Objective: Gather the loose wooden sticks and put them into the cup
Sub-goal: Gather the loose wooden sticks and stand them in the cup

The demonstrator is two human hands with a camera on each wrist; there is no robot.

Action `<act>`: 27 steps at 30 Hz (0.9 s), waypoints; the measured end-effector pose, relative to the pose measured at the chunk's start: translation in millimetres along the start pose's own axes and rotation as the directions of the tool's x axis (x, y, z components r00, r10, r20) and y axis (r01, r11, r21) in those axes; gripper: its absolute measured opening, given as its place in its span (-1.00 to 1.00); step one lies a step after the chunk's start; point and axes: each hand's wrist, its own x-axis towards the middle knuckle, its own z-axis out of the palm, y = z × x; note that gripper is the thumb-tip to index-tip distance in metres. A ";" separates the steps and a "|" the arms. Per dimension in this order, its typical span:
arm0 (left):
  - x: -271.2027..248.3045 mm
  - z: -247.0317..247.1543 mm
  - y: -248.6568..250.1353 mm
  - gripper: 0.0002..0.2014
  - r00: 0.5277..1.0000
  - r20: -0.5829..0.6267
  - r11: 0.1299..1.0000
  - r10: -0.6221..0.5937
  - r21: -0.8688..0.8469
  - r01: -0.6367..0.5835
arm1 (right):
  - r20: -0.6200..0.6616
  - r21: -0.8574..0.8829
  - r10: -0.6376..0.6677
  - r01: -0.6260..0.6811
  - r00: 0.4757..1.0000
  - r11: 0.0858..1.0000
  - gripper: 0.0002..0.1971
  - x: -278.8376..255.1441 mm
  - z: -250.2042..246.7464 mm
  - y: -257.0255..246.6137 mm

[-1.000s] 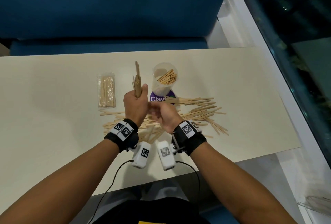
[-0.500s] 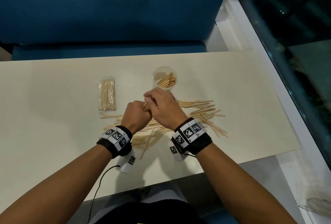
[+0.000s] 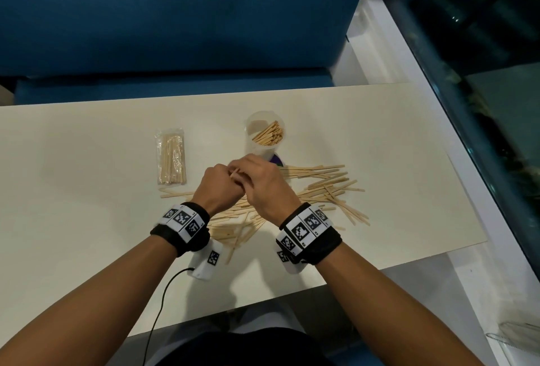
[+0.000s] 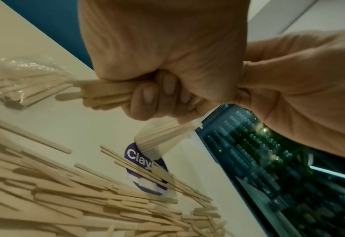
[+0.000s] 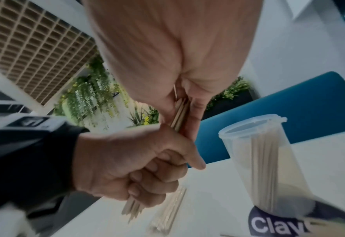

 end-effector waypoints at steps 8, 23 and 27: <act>-0.2 -5.8 1.0 -0.67 0.994 0.044 0.980 0.102 0.165 -0.108 | 0.032 0.280 0.358 -0.352 0.933 0.893 -0.88 8.4 -38.4 23.9; 46.4 5.0 -6.7 -0.31 0.996 -0.089 0.994 0.021 -0.106 -0.031 | -0.287 0.167 0.402 -0.367 0.870 0.915 -0.87 45.9 -124.4 33.2; 66.9 15.4 0.3 0.16 0.995 -0.101 0.993 -0.019 -0.115 0.007 | -0.400 0.029 0.380 -0.402 0.834 0.915 -0.86 66.5 -113.1 56.8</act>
